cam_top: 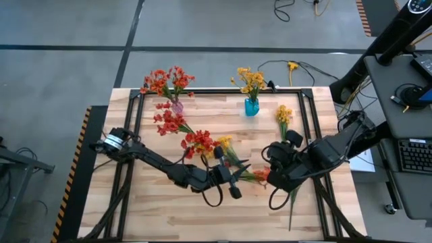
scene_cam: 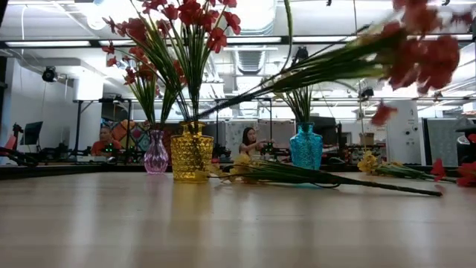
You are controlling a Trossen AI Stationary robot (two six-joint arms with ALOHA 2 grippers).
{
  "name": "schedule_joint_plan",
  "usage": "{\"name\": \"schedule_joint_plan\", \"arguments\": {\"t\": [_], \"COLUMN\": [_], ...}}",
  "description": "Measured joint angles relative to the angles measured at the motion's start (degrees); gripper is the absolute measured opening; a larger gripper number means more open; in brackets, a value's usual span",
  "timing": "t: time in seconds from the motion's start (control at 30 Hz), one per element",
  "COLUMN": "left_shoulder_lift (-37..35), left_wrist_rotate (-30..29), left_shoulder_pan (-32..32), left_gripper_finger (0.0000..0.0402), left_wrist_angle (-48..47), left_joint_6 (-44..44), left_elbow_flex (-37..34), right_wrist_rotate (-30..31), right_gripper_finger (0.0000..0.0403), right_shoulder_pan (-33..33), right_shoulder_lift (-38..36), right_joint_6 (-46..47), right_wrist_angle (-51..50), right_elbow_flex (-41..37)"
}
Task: Sort flowers into vase by color
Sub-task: Put the left yellow flower into the blue vase
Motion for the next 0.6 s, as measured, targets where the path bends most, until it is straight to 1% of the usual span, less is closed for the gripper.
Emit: {"name": "schedule_joint_plan", "arguments": {"t": [0.17,0.33,0.43,0.6], "left_shoulder_lift": [0.00,-0.09,-0.09,-0.09], "left_wrist_rotate": [-0.31,-0.97,-0.05,0.09], "left_shoulder_pan": [-0.20,-0.21,-0.20,-0.34], "left_gripper_finger": [0.0057,0.0064,0.0086,0.0153], "left_wrist_angle": [-0.53,-7.49,-8.83,-8.92], "left_joint_6": [-0.59,-5.30,-7.02,-7.17], "left_elbow_flex": [0.00,0.00,-0.04,-0.04], "right_wrist_rotate": [-0.48,-1.89,-1.89,-1.85], "right_gripper_finger": [0.0165,0.0169,0.0169,0.0171], "right_shoulder_pan": [0.00,0.00,-0.02,-0.02], "right_shoulder_lift": [0.00,0.00,0.00,0.00], "right_joint_6": [2.72,3.81,4.15,4.15], "right_wrist_angle": [0.01,-0.02,0.02,0.01], "right_elbow_flex": [-3.52,-4.97,-5.01,-5.03]}}
